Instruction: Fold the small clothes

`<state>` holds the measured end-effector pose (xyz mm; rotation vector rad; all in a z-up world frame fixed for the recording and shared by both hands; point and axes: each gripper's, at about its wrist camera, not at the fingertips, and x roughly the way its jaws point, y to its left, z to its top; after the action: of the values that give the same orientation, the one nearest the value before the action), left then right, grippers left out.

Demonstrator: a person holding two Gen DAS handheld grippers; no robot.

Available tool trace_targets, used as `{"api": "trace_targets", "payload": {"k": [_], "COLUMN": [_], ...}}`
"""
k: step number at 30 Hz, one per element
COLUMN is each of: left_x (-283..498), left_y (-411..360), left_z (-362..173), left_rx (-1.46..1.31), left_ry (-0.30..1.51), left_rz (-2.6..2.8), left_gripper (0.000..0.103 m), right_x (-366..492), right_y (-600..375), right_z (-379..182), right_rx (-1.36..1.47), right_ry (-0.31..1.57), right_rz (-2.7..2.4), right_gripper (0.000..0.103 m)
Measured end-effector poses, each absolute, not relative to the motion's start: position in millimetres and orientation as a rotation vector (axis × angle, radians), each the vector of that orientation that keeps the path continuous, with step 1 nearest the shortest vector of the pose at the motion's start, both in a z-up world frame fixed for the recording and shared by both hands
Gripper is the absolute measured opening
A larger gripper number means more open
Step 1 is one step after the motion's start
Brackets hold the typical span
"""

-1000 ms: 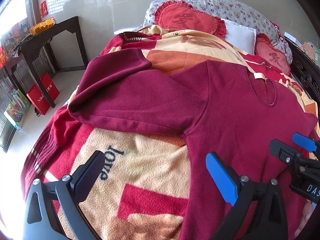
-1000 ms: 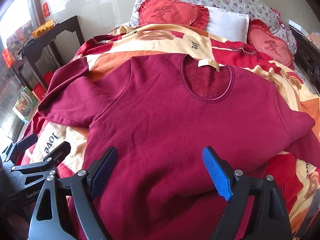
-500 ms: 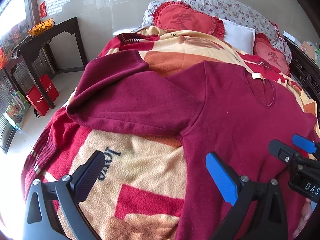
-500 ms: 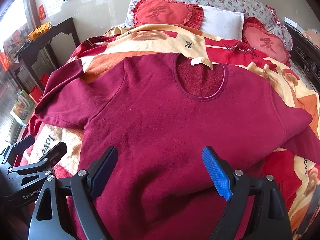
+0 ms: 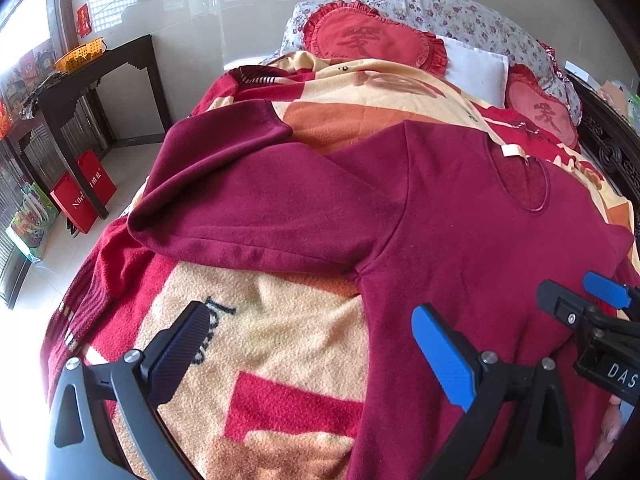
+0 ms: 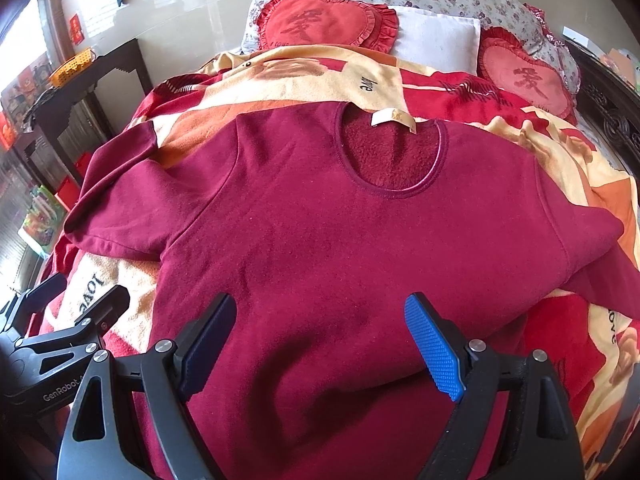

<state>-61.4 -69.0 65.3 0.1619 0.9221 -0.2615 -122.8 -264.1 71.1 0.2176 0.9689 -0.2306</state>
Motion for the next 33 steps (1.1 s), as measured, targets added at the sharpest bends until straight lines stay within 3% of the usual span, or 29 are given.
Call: {"api": "trace_targets", "payload": {"k": [11, 16, 25, 32, 33], "left_x": [-47, -27, 25, 41, 42], "left_y": [-53, -23, 27, 46, 48], "left_z": [63, 62, 47, 26, 25], "left_rx": [0.139, 0.100, 0.021, -0.017, -0.021], "left_ry": [0.932, 0.929, 0.944, 1.002, 1.004], "left_rz": [-0.280, -0.246, -0.156, -0.151, -0.152], "left_gripper": [0.103, 0.103, 0.103, 0.103, 0.103], "right_x": [-112, -85, 29, 123, 131], "right_y": [-251, -233, -182, -163, -161], "right_z": [74, 80, 90, 46, 40], "right_rx": [0.206, 0.238, 0.379, 0.497, 0.520], "right_ry": [0.973, 0.971, 0.922, 1.039, 1.047], "right_rz": [-0.238, -0.142, 0.101, 0.108, 0.119], "right_gripper": [0.070, 0.054, 0.053, 0.052, 0.047]}}
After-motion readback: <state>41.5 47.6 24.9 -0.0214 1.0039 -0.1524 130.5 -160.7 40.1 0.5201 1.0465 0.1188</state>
